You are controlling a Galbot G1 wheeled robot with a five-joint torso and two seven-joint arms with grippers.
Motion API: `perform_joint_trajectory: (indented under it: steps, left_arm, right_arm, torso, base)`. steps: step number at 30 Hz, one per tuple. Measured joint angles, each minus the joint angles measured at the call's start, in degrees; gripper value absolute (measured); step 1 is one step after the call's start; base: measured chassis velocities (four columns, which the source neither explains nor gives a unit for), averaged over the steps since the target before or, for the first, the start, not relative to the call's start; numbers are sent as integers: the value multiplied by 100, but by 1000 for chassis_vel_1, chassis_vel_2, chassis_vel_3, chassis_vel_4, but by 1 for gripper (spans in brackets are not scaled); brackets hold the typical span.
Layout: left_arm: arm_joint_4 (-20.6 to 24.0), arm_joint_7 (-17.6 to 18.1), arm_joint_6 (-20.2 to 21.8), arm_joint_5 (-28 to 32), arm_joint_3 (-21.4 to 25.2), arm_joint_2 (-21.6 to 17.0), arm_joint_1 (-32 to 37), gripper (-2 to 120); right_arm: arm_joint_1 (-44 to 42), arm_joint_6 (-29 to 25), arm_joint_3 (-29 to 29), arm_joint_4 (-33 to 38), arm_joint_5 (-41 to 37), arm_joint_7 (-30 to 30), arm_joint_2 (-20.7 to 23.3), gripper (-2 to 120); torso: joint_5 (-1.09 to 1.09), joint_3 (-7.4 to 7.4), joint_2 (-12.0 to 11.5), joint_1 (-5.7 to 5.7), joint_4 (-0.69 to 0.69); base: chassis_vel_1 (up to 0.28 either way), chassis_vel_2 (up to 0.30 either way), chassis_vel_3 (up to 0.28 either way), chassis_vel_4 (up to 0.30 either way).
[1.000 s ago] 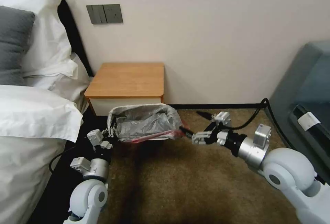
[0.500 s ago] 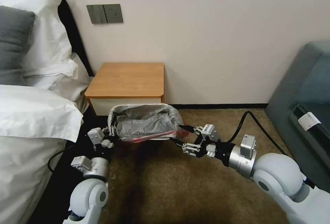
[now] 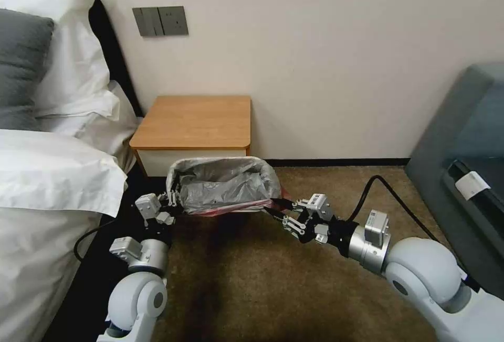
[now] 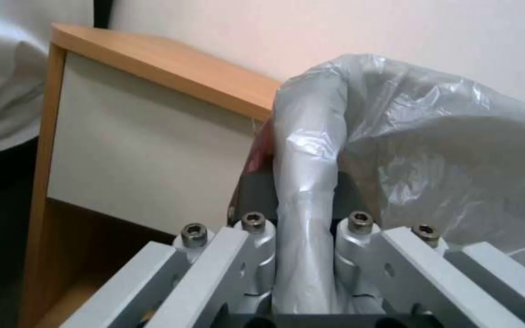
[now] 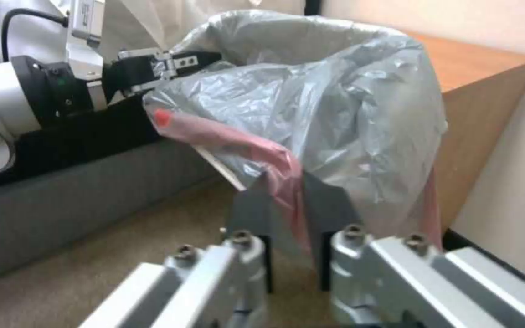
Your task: Pick up the garbage bag from the table and place it over the trash can.
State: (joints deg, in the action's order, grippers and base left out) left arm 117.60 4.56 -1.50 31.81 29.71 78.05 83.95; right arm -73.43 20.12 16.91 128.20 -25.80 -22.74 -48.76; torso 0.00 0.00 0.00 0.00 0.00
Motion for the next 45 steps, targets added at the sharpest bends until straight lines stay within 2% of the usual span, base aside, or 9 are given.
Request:
perform_joint_trajectory:
  steps: [2, 3, 13, 20, 24, 32, 38, 45]
  left_arm:
    - [6, 2, 8, -4, 2, -2, 9, 7]
    - [8, 2, 11, -11, 4, -3, 17, 7]
    - [156, 159, 207, -28, 11, 1, 109, 7]
    - [556, 455, 662, -64, -21, -23, 319, 7]
    - [827, 479, 947, -30, 66, -106, 489, 7]
    - [1078, 550, 1253, 120, 145, -145, 652, 7]
    - [1237, 943, 1550, 442, 61, -97, 672, 7]
    - [1370, 1079, 1788, 576, 25, -86, 697, 7]
  right_arm:
    - [-49, -26, 11, 47, 48, 5, -13, 0]
    - [-83, -61, 18, 77, 78, 6, -15, 0]
    - [-324, -157, 25, 255, 302, -205, 10, 0]
    - [-465, -271, 15, 149, 672, -480, -48, 0]
    - [-567, -375, 68, 32, 902, -608, -100, 0]
    - [-680, -553, 69, -84, 1200, -710, -239, 0]
    - [-715, -687, -12, -226, 1682, -871, -387, 0]
    - [-711, -739, -46, -481, 1834, -818, -514, 0]
  torso:
    - [0, 0, 0, 0, 0]
    - [0, 0, 0, 0, 0]
    - [-1, 0, 0, 0, 0]
    - [0, 0, 0, 0, 0]
    - [0, 0, 0, 0, 0]
    - [0, 0, 0, 0, 0]
    - [0, 0, 0, 0, 0]
    - [0, 0, 0, 0, 0]
  base:
    - [0, 0, 0, 0]
    - [0, 0, 0, 0]
    - [0, 0, 0, 0]
    - [0, 0, 0, 0]
    - [0, 0, 0, 0]
    - [0, 0, 0, 0]
    - [0, 0, 0, 0]
    - [0, 0, 0, 0]
